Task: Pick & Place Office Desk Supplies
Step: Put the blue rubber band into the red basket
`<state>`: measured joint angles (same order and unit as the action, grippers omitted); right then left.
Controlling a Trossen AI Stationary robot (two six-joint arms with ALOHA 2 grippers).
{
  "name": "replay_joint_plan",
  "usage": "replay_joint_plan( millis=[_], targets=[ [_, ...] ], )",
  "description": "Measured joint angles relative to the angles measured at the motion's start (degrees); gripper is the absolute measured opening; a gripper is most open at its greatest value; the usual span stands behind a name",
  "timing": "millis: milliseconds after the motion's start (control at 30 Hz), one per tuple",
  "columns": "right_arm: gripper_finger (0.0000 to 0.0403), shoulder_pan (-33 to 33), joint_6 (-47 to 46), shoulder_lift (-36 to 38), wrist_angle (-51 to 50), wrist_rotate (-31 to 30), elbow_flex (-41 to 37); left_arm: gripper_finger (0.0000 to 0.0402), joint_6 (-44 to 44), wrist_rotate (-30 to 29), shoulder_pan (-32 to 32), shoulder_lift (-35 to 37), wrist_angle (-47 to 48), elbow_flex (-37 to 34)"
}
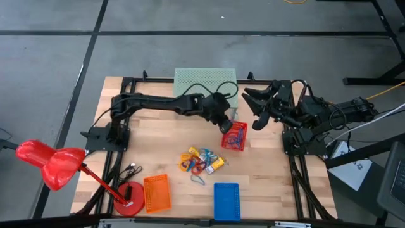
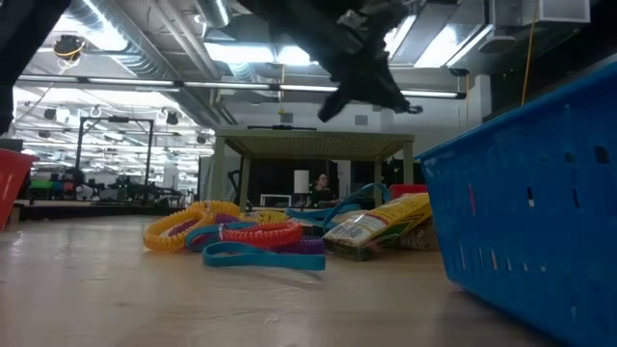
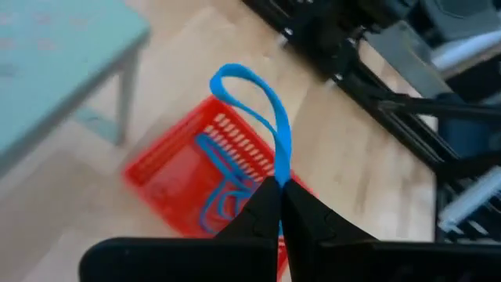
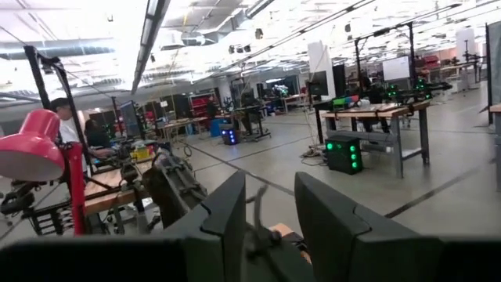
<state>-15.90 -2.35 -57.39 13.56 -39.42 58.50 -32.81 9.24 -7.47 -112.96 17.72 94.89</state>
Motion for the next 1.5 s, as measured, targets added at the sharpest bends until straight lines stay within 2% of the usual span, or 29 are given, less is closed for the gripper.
replay_joint_plan(
  millis=[67,267,400,533,833,933,1033,1100,1200,1267,1400,1500],
  targets=[
    [0.0114,0.54,0.01,0.0,0.04,-0.04,0.0,0.0003,-0.18,3.39,-0.22,-2.12,-4.01,0.02],
    [0.0114,2.88,-2.13,0.0,0.76,-0.2,0.0,0.0004,-1.11,9.66,-0.09,-6.99,-1.33,-0.02],
    [0.0114,4.08,-3.19,0.0,0.98,-0.2,0.0,0.0014,-1.08,10.34,0.2,-8.34,-0.02,-0.05],
    [0.0114,4.78,-4.47,0.0,0.98,-0.17,0.0,0.0054,-0.91,10.51,-0.21,-8.12,-0.7,-0.07],
    [0.0114,4.85,-4.72,0.0,1.04,-0.17,0.0,0.0178,-1.41,12.39,-1.42,-7.79,-2.07,-0.04],
    [0.0114,4.85,-4.61,0.0,1.14,-0.17,0.0,0.0198,-1.55,12.81,-1.2,-7.79,-5.04,-0.04],
    [0.0114,4.85,-4.52,0.0,1.16,-0.17,0.0,0.0203,-1.77,15.79,-1.07,-7.3,-6.08,0.0],
    [0.0114,4.85,-4.45,0.0,1.15,-0.17,0.0,0.0202,1.1,17.37,-0.6,-6.17,-4.9,0.0],
    [0.0114,4.85,-4.09,0.0,0.94,-0.17,0.0,0.0198,8.28,17.06,0.56,-2.39,1.62,0.05],
    [0.0114,4.85,-4.18,0.0,0.35,-0.13,0.0,0.0197,13.8,15.19,1.88,0.6,10.5,0.07],
    [0.0114,4.83,-4.55,0.0,-0.91,0.81,0.0,0.0196,26.75,4.26,5.89,4.65,31.69,0.02],
    [0.0114,4.83,-4.57,-0.02,-1.43,1.95,0.0,0.0196,31.96,-2.1,8.99,4.92,39.88,0.04]
  ],
)
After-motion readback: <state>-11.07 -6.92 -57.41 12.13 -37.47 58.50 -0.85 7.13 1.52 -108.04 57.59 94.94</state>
